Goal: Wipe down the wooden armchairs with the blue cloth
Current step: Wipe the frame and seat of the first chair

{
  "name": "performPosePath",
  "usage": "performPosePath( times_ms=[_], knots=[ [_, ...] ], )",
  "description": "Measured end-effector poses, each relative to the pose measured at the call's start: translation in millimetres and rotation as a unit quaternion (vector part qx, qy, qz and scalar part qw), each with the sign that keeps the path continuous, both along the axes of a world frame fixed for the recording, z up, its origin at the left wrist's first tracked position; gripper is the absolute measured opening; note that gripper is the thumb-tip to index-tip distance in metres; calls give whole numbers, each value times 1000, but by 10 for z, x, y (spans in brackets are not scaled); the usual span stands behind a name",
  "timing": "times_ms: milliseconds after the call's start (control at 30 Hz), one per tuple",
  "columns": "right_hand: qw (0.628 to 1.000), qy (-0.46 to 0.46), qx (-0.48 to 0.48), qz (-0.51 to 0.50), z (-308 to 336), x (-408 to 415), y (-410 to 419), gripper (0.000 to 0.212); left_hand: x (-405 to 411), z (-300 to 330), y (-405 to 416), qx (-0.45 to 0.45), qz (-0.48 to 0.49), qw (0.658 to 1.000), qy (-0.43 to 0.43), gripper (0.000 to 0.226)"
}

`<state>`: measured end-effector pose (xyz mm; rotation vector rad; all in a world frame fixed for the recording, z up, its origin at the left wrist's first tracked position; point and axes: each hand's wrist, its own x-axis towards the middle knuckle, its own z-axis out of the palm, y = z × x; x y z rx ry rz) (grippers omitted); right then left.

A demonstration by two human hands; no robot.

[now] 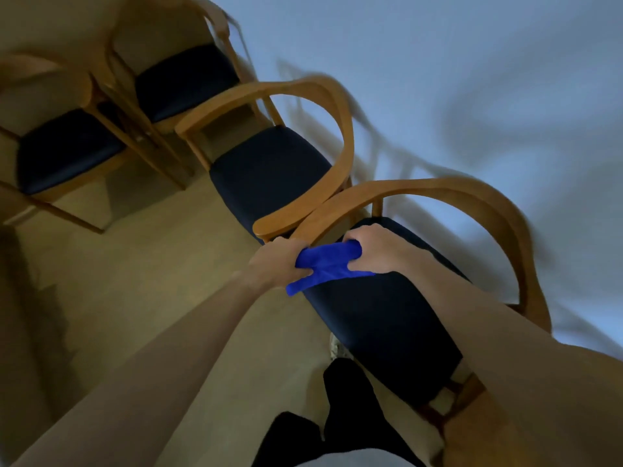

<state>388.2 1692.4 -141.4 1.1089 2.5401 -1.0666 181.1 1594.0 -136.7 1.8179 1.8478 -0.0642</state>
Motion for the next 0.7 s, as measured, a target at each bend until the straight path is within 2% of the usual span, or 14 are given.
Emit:
performPosePath(
  times_ms=[167,200,300,400,467,567,633,700],
  knots=[
    [1000,1,1,14,-376,-417,359,16,-287,-405,159,-35,141,984,-108,32],
    [1000,12,2,10,-447,-490,427,17,-348,-478,165,-49,198,967,-152,35],
    [999,37,-7,-32,-704,-673,631,34,-520,-787,155,-97,367,878,-292,32],
    [997,27,-13,-66,-924,-815,756,53,-620,-1087,182,-95,446,825,-333,31],
    [996,35,-9,-82,-1077,-899,802,50,-659,-1297,231,-78,487,802,-337,30],
    [993,36,-8,-116,-1262,-956,857,42,-662,-1537,304,-14,538,785,-307,31],
    [991,39,-4,-128,-1354,-983,876,38,-661,-1657,348,18,573,774,-269,38],
    [990,52,3,-130,-1377,-1001,848,32,-641,-1707,393,6,594,778,-202,40]
  ],
)
